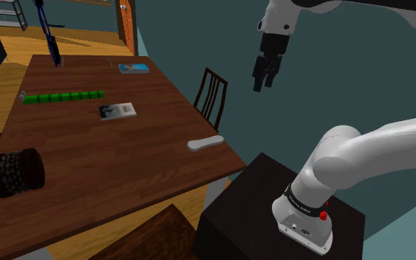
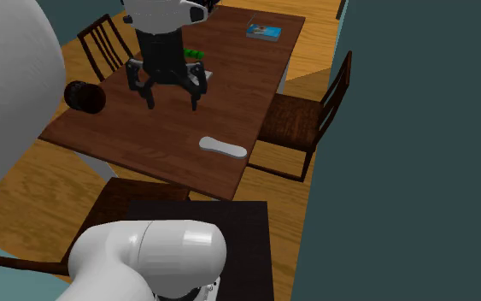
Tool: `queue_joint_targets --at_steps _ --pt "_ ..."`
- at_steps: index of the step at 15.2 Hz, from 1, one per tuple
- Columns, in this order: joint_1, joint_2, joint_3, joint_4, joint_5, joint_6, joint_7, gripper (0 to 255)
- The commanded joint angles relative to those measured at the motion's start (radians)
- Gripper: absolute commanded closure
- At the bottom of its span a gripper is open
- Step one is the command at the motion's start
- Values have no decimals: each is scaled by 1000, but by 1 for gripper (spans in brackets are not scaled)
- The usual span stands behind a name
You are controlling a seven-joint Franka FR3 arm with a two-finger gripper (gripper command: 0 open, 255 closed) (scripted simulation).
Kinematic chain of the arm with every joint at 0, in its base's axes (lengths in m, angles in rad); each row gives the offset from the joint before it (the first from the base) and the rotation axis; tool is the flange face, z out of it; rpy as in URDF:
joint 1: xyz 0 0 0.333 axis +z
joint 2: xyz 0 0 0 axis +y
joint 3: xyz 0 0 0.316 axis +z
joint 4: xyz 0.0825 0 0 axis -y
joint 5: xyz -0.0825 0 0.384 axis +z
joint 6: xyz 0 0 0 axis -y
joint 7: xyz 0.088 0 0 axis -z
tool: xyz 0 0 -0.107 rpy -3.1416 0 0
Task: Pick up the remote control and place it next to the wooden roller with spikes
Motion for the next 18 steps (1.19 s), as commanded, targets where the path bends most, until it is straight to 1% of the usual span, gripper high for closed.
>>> queue_joint_targets --at_steps 1,5,9,14,18 --pt "0 0 0 0 0 0 0 0" --pt "22 28 -60 -97 -53 136 -156 0" --pt "43 89 -122 -170 -100 283 -308 0" --pt "74 212 -200 -224 -143 480 -495 0" --pt "107 346 -260 -235 -155 641 -648 0"
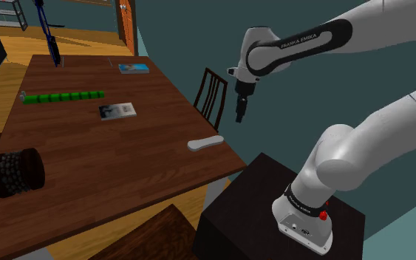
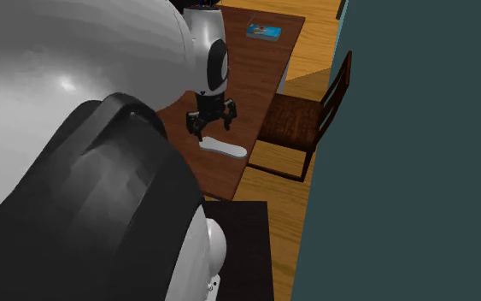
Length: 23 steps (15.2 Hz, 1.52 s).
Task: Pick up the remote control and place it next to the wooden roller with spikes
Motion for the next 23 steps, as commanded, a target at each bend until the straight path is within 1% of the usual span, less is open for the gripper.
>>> queue_joint_targets --at_steps 1,4,6,8,11,14,17,23 --pt "18 77 -32 5 0 83 -85 0" --pt "49 198 -71 19 20 200 -210 0" --pt "69 284 -91 36 49 273 -300 0" --pt "88 373 -105 60 92 342 -397 0" --pt "104 509 -104 106 180 431 -554 0" --pt "93 642 -70 165 275 504 -711 0" --pt "60 766 -11 235 351 562 -851 0" --pt "28 851 33 257 400 625 -899 0"
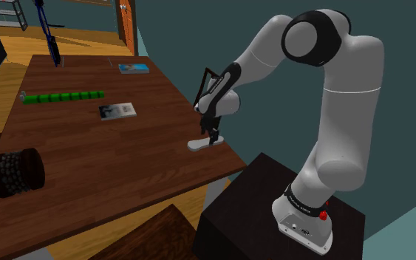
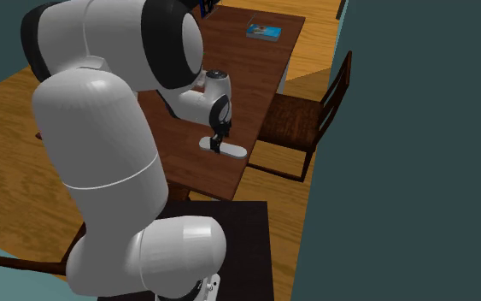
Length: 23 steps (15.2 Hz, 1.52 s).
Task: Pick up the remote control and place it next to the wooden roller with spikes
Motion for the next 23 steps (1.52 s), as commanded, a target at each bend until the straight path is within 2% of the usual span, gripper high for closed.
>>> queue_joint_targets --at_steps 1,10,11,20,23 --pt "-12 31 14 6 19 24 -16 0" --pt "-20 52 25 11 31 41 -25 0" --pt "-20 52 25 11 31 41 -25 255" --pt "-20 52 25 11 31 41 -25 255" --pt "-5 11 5 2 8 10 -8 255"
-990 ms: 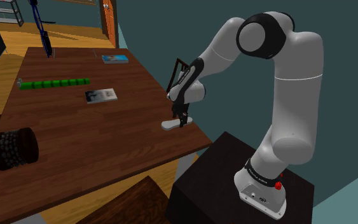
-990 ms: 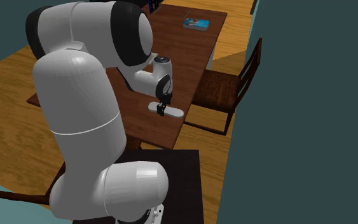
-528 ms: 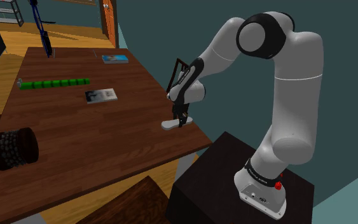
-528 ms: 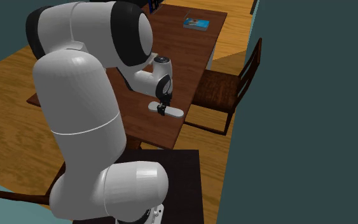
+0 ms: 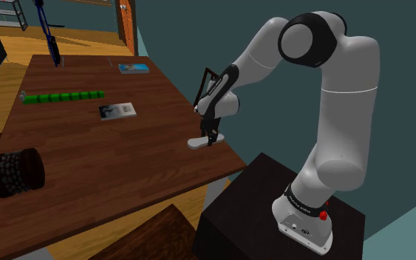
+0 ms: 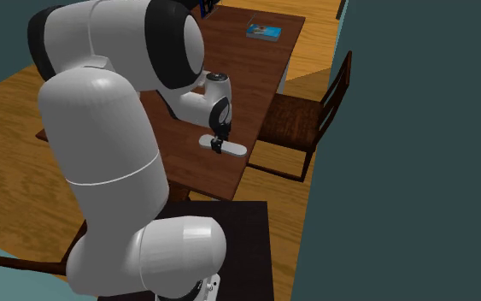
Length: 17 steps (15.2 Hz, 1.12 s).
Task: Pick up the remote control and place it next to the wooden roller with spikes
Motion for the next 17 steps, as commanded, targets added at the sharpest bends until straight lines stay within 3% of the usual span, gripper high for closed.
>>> queue_joint_targets --at_steps 1,17 --pt "9 -27 -12 -9 -15 -17 10 255" --pt "61 -234 -87 -19 -152 -203 110 255"
